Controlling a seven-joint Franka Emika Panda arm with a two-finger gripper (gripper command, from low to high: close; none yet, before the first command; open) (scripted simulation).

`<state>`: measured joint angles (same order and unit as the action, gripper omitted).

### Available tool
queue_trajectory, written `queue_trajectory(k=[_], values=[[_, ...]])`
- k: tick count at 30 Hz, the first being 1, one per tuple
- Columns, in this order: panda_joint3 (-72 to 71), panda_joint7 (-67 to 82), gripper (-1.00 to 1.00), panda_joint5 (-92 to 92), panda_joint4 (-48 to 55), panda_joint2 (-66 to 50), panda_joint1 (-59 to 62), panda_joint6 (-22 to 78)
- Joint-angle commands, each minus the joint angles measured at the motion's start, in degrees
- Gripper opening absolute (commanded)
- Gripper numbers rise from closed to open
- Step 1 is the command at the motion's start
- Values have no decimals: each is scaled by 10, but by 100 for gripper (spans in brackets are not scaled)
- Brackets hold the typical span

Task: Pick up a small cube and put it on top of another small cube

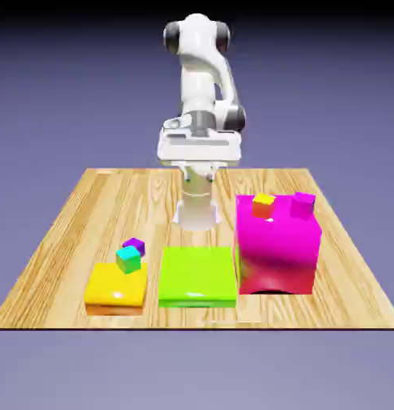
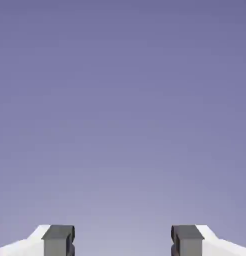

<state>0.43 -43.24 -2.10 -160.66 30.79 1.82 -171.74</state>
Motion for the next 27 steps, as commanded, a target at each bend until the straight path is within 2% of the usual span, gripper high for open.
queue_trajectory(k=[1, 27], values=[[4, -6, 0, -17, 3, -15, 21, 19], [96, -172, 0, -463, 76, -412, 553, 500]])
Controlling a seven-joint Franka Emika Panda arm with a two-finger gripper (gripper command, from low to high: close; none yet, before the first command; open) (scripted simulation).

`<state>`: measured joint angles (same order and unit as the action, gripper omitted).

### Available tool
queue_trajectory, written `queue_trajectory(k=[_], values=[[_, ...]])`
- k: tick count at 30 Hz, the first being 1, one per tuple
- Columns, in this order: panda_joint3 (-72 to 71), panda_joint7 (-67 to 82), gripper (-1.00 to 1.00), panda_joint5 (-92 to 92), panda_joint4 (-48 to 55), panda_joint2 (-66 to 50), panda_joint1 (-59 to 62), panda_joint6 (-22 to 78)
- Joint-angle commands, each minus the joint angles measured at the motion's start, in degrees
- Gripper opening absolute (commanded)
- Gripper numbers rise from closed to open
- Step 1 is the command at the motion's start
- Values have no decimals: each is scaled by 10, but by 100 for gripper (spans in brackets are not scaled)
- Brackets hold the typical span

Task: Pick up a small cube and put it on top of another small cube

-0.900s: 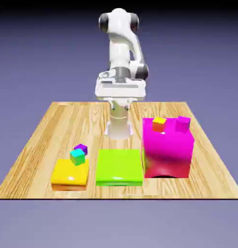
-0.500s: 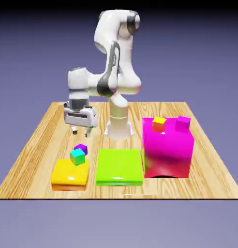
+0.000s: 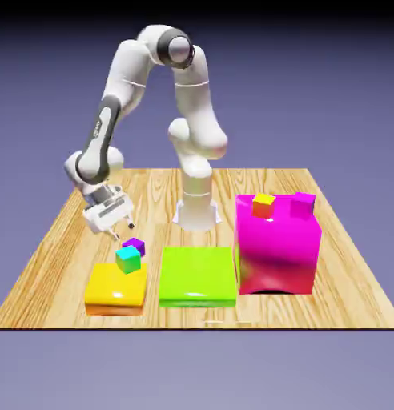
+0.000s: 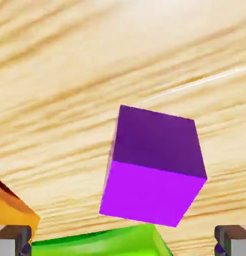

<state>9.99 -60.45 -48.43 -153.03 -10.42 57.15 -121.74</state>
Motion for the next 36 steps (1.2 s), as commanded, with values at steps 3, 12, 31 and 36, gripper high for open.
queue_trajectory(k=[3, 12, 31, 36], values=[[-22, 32, 0, -49, 3, -42, -9, -28], [-7, 10, -100, -15, 1, -12, -3, -8], [-172, 124, -100, 308, 247, 18, -382, 293], [-219, 157, -100, 391, 315, 23, -486, 373]])
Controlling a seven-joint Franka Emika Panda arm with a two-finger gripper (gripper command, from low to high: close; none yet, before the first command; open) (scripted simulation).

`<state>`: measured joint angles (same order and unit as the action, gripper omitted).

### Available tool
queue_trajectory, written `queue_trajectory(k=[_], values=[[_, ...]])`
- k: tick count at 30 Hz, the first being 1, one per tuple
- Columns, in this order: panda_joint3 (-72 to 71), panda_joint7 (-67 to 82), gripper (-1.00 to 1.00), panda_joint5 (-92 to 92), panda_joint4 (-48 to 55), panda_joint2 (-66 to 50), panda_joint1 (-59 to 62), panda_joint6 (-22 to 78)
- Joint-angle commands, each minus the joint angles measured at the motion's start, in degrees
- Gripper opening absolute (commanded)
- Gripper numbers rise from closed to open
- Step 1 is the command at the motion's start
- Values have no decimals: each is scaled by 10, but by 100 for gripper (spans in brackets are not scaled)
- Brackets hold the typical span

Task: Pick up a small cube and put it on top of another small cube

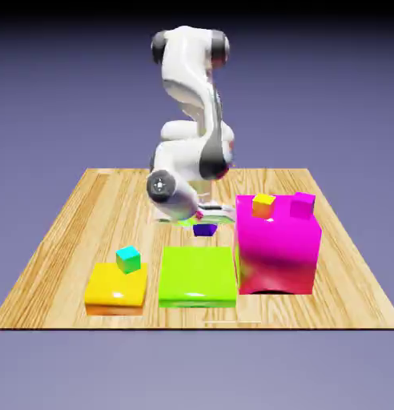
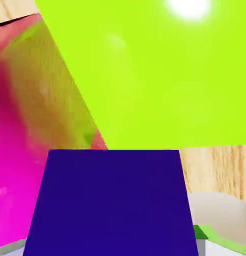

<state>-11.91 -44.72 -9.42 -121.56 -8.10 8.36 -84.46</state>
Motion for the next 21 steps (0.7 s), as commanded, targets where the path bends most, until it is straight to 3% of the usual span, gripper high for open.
queue_trajectory(k=[1, 11, 19, 20, 21], values=[[-9, 7, -100, 18, 13, 1, -19, 16], [-102, 73, -100, 183, 146, 11, -224, 173], [-95, 78, -100, 178, 20, 47, -215, 80], [-95, 78, 100, 178, 20, 47, -215, 80], [-95, 78, 100, 178, 20, 47, -215, 80]])
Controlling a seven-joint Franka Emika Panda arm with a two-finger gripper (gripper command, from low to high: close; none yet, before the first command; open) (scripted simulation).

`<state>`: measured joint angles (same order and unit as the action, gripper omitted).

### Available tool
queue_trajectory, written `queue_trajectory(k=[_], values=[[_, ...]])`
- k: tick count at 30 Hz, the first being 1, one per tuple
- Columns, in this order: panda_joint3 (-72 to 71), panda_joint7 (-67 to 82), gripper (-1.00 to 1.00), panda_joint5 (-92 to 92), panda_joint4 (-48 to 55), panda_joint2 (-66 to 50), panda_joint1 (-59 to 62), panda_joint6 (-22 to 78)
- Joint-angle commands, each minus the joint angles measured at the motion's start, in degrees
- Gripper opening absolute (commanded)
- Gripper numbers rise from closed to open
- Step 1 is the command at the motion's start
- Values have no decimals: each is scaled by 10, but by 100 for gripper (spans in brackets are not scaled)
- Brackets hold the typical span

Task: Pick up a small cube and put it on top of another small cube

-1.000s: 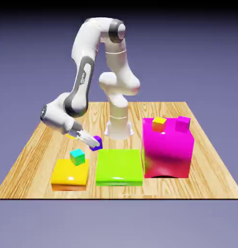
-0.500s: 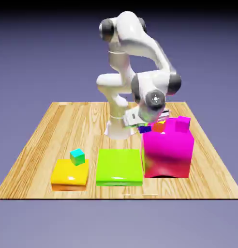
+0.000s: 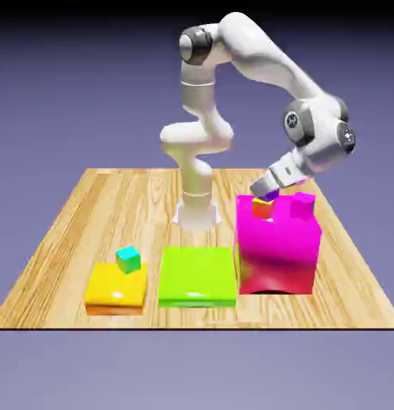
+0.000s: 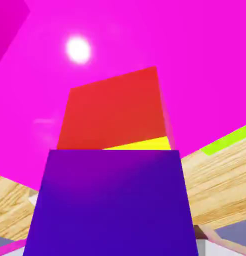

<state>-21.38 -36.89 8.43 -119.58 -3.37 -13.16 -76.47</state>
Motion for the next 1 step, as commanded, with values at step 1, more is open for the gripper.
queue_trajectory(k=[1], values=[[-1, -1, 100, 1, 21, -6, -2, 15]])
